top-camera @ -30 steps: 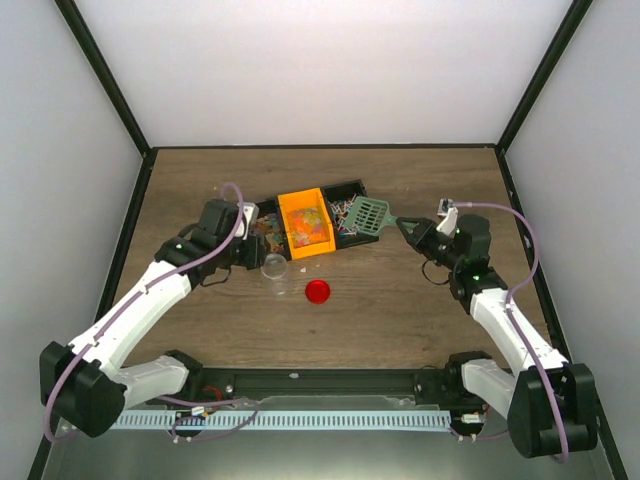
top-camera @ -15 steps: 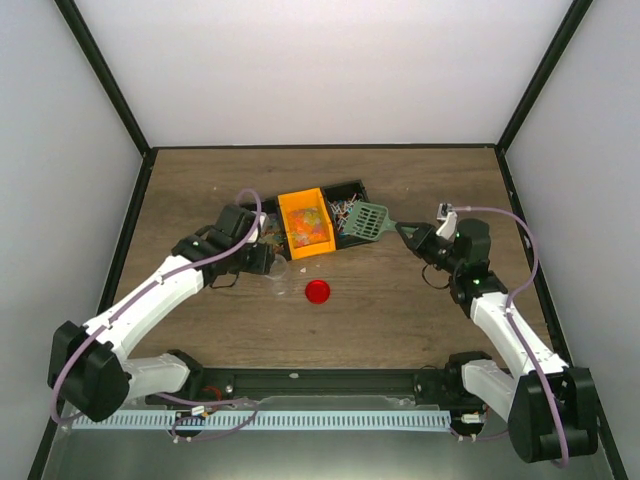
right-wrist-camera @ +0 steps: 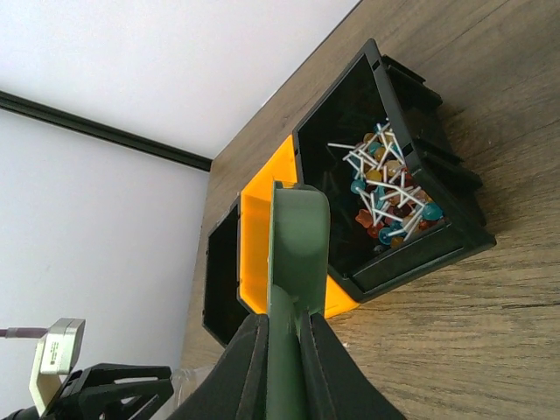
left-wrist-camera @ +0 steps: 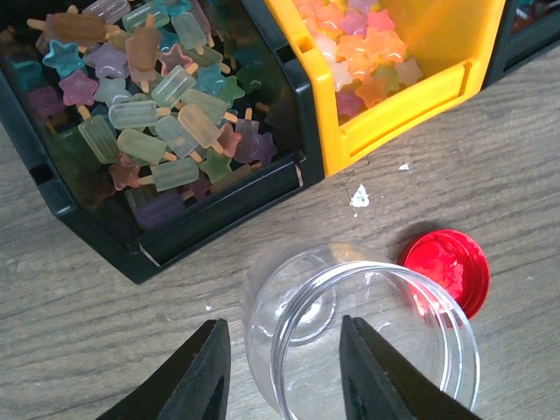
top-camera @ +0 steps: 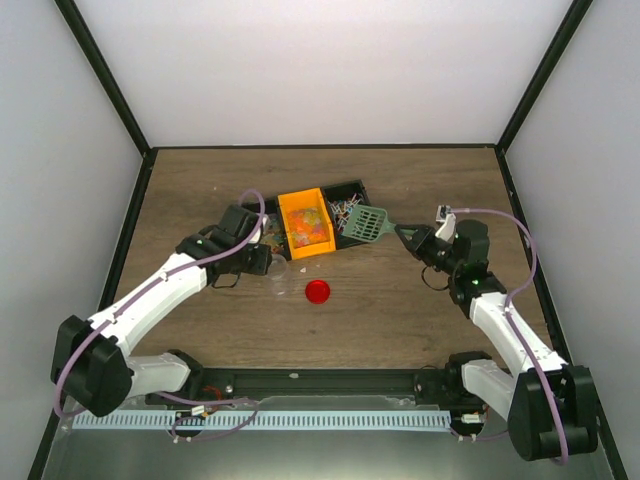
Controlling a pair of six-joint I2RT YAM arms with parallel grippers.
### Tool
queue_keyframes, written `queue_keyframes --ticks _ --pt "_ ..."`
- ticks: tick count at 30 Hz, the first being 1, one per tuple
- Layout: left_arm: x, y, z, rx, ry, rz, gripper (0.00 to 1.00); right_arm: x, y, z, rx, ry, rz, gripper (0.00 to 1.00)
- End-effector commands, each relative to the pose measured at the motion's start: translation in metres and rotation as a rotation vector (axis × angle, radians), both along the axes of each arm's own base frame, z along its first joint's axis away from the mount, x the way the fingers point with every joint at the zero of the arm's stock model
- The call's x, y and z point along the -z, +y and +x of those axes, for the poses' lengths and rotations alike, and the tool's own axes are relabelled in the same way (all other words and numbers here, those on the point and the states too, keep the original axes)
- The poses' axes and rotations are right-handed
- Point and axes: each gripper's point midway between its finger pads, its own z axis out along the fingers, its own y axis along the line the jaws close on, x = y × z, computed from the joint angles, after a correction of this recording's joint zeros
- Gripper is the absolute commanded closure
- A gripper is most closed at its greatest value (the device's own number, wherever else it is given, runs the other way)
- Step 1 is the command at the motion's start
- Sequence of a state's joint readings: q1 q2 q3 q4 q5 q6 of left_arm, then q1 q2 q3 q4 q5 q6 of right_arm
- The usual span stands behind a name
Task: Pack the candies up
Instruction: Pick up the packing bottle from the center of the board.
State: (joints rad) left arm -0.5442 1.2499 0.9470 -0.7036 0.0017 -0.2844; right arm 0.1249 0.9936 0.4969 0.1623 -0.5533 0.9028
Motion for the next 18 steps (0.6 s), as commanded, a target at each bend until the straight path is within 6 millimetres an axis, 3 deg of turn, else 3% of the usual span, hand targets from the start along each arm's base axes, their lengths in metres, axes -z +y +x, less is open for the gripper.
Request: queue_keyframes --ticks 1,6,18 --pt "-0.0011 -0.0041 0.0002 0.012 0.005 0.003 0.68 -0.0047 0.0033 0.0 -0.013 -0.018 0.008 0.99" --pt "0.0044 -0.0075 -0.0013 0.023 0.022 0.012 0.69 -0.002 0.0021 -0.0001 -0.005 -0.013 0.007 0.99" --pt "0.006 -0.0106 -0.004 0.037 0.021 0.037 0.83 0.0036 0.0022 -0.0006 -0.004 -0.002 0.009 0.99"
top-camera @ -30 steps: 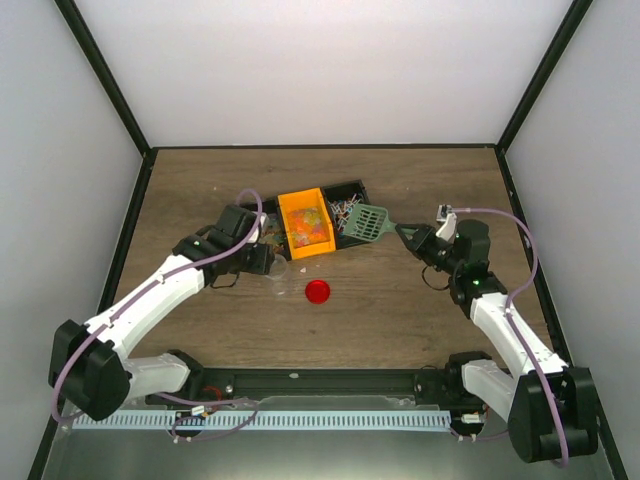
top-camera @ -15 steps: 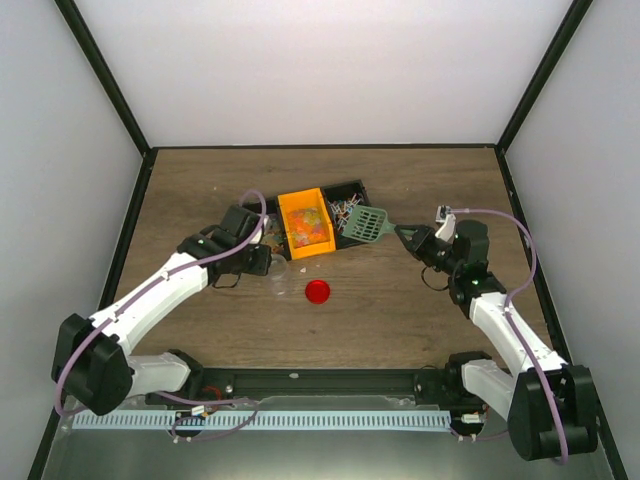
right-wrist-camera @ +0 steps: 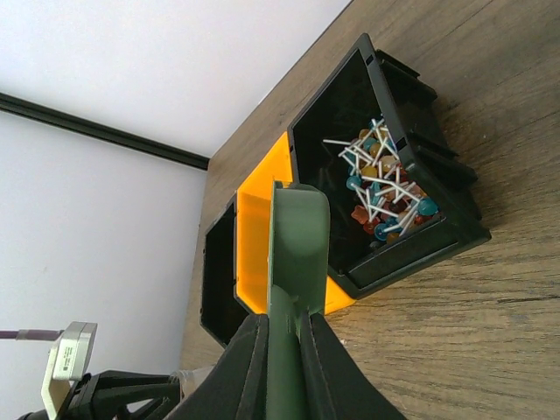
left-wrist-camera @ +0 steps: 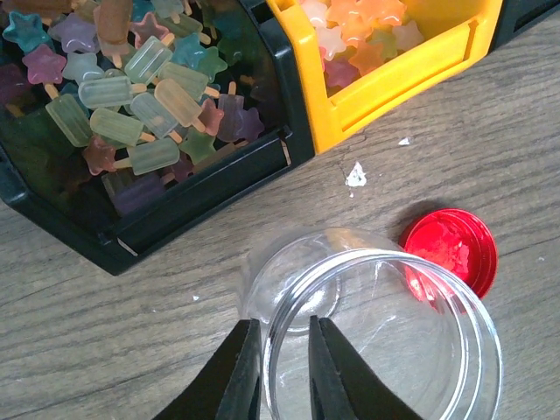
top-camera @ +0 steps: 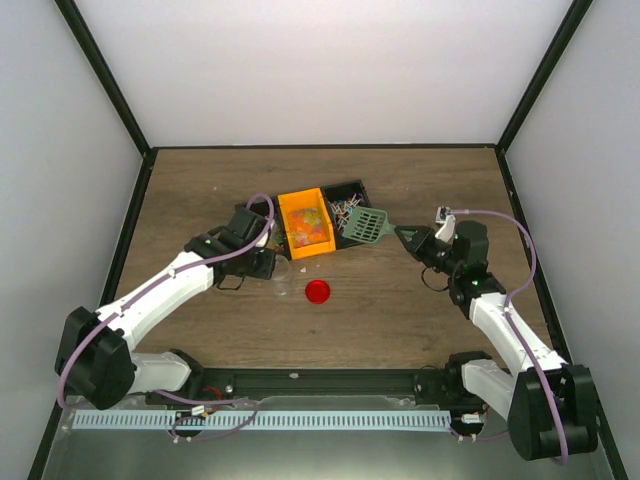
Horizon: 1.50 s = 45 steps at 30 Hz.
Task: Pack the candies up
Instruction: Pick up the packing bottle from the center of the board, then place the packing bottle at the center of the board.
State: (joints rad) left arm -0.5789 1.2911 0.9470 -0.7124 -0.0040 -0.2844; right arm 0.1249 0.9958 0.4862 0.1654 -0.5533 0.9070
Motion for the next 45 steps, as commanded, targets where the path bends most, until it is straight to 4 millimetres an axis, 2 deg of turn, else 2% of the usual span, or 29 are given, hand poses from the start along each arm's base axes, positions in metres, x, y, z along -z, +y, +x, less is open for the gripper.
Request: queue_keyframes --ticks 1,6,11,18,25,28,30,34,39,42,45 --pt "-0.007 -0.003 0.002 0.007 -0.018 0.008 0.85 -0.002 0.003 0.001 -0.007 -0.015 0.01 0.99" --pt "-0.009 -0.004 0.004 -0.002 -0.019 0.007 0.87 -0.002 0.003 0.001 -0.006 -0.016 0.014 0.99" --pt "-0.018 -0.011 0.009 -0.006 -0.043 -0.019 0.96 0.0 0.002 -0.001 0.0 -0.012 0.013 0.99" --pt "-0.027 -0.017 0.012 0.004 -0.057 -0.038 0.96 -0.004 -0.001 -0.001 0.011 -0.023 0.006 0.99" --pt "-0.048 -0.037 0.021 0.047 -0.081 -0.054 0.96 -0.036 -0.012 0.002 0.053 -0.095 -0.029 0.99" --pt "-0.049 -0.058 0.021 0.099 -0.081 -0.036 0.96 -0.049 -0.028 0.005 0.091 -0.123 -0.063 0.99" --pt "-0.052 -0.078 0.02 0.139 -0.086 -0.033 0.96 -0.056 -0.043 0.006 0.131 -0.135 -0.093 0.99" --pt "-0.051 -0.121 0.013 0.221 -0.089 -0.002 0.96 -0.082 -0.063 0.003 0.218 -0.206 -0.198 0.99" --pt "-0.045 -0.168 0.005 0.315 -0.087 0.041 0.96 -0.099 -0.073 -0.004 0.268 -0.246 -0.25 0.99" --pt "-0.038 -0.184 -0.001 0.357 -0.078 0.061 0.96 -0.098 -0.077 -0.006 0.28 -0.239 -0.26 0.99" --pt "-0.035 -0.187 -0.005 0.377 -0.073 0.07 0.96 -0.096 -0.078 -0.007 0.285 -0.232 -0.263 0.99"
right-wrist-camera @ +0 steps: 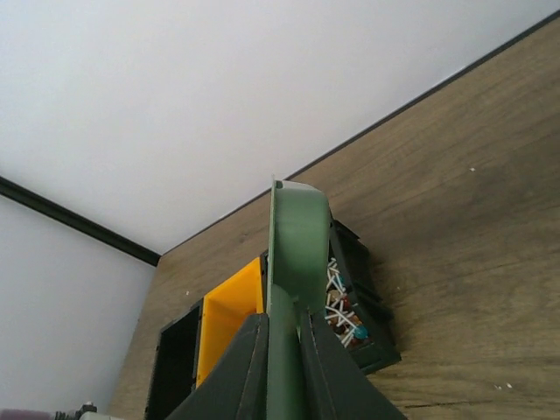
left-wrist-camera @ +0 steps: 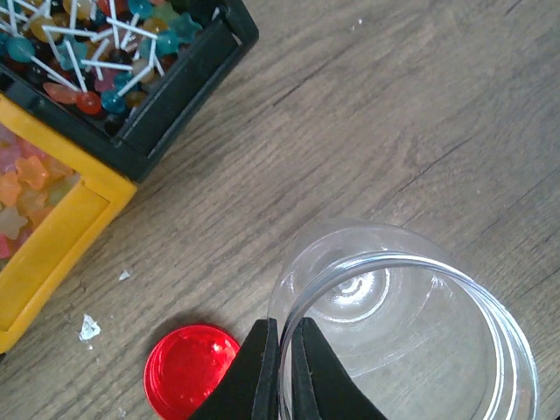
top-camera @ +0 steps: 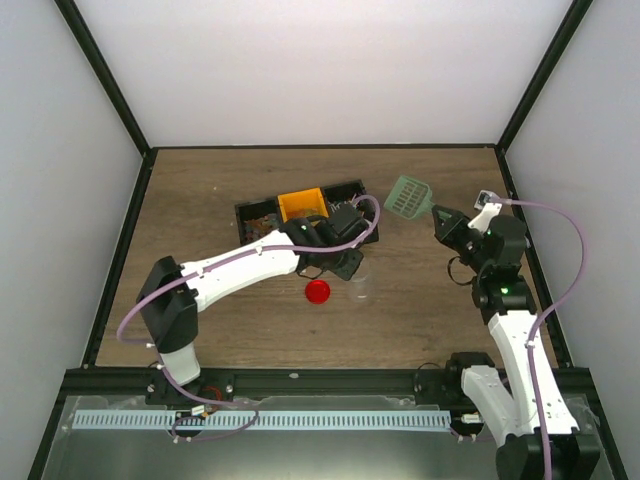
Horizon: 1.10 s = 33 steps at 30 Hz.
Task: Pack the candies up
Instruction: Place the packing bottle at the center of the board.
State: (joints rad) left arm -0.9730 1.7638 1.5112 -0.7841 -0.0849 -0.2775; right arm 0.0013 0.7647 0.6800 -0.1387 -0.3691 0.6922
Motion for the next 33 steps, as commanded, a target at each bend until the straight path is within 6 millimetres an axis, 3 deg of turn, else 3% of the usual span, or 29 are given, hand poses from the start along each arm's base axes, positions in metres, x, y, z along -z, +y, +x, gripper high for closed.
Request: queue_keyframes --ticks 1,6,12,22,28,33 --pt "-0.002 0.001 -0.003 0.023 -0.011 0.034 0.96 -0.006 -0.01 -0.001 0.044 -0.001 -0.034 0.99" --pt "0.003 0.004 -0.008 0.053 -0.007 0.07 0.96 -0.003 -0.007 0.001 0.025 0.004 -0.014 0.99" --pt "0.022 0.016 -0.02 0.112 0.012 0.179 0.96 0.007 -0.003 0.003 0.005 0.025 -0.005 0.99" --pt "0.03 0.022 -0.03 0.138 0.023 0.19 0.94 0.016 0.002 0.007 -0.026 0.041 0.024 0.99" --pt "0.03 0.023 -0.029 0.135 0.011 0.202 0.74 0.019 0.003 0.007 -0.029 0.047 0.023 0.99" --pt "0.027 0.024 -0.028 0.126 0.0 0.195 0.69 0.023 0.003 0.007 -0.031 0.053 0.024 0.99"
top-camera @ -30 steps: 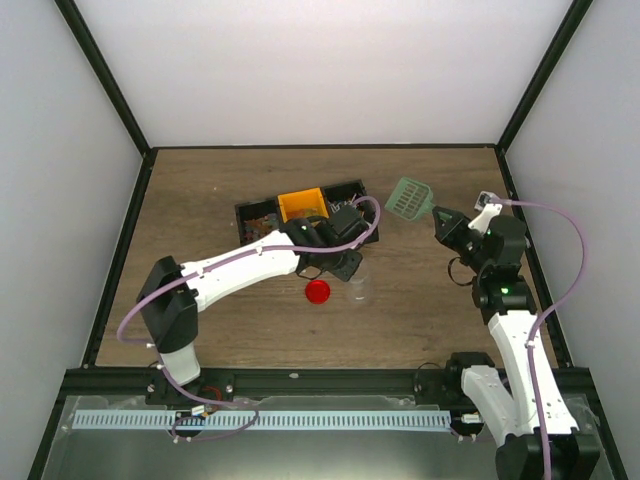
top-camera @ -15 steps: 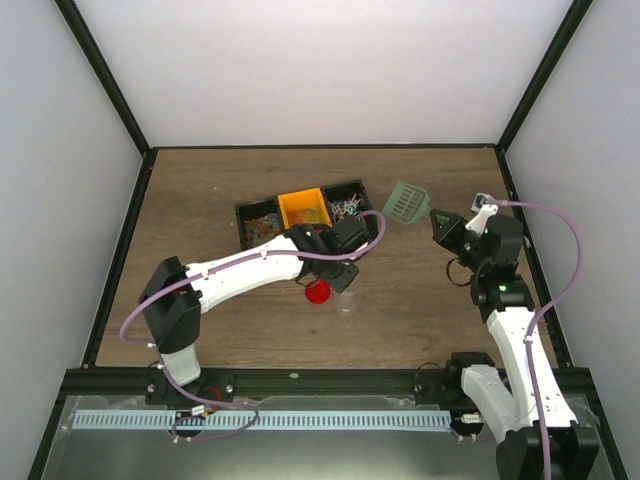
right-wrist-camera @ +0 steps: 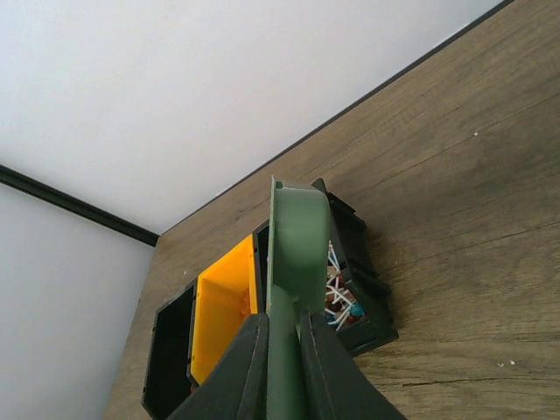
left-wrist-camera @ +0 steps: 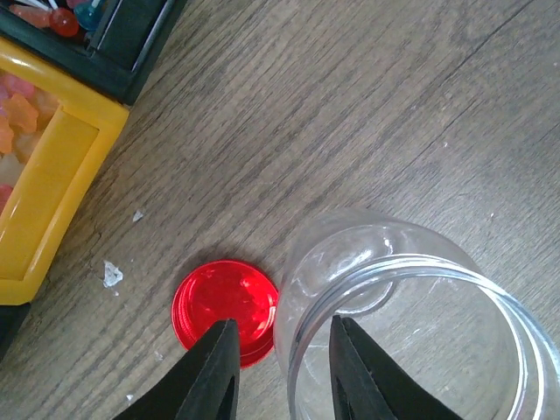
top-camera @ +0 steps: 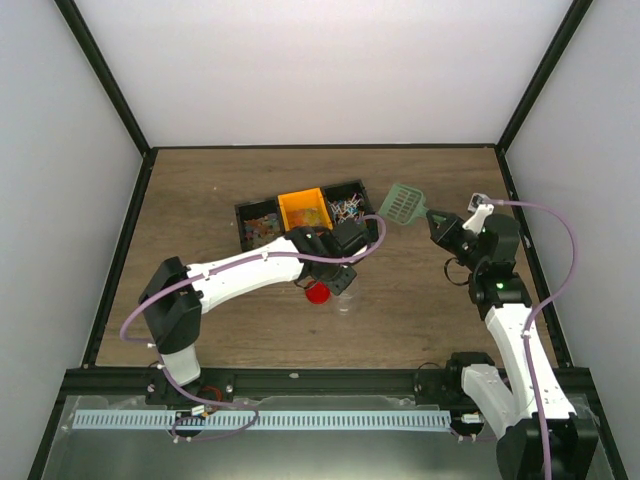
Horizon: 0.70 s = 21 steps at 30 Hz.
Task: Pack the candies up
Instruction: Place the packing bottle at the center of the board.
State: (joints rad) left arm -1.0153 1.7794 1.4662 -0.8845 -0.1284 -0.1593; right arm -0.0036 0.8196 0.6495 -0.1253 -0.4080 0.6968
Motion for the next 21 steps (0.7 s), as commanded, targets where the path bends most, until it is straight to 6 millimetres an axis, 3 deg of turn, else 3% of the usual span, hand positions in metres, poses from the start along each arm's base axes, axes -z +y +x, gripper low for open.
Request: queue_keyframes --ticks 1,5,9,13,16,21 --pt "-0.008 0.004 0.0 -0.007 -0.029 -0.002 0.69 -0.003 -0.001 0.001 0.0 -0.02 0.013 0.99" --pt "-0.024 0.005 0.005 -0.027 -0.073 -0.036 0.67 -0.002 0.0 0.002 -0.004 -0.017 0.018 0.99" --pt "-0.038 -0.001 0.005 -0.019 -0.086 -0.088 0.56 0.001 0.0 0.002 -0.005 -0.012 0.019 0.99" --pt "-0.047 0.003 0.01 -0.037 -0.117 -0.077 0.55 0.001 0.0 0.002 -0.005 -0.011 0.019 0.99" --pt "-0.061 0.014 0.021 -0.062 -0.163 -0.097 0.54 0.003 0.0 0.003 -0.004 -0.007 0.02 0.99" --pt "-0.084 0.05 0.056 -0.113 -0.182 -0.189 0.36 0.009 0.001 0.005 -0.013 0.004 0.028 0.99"
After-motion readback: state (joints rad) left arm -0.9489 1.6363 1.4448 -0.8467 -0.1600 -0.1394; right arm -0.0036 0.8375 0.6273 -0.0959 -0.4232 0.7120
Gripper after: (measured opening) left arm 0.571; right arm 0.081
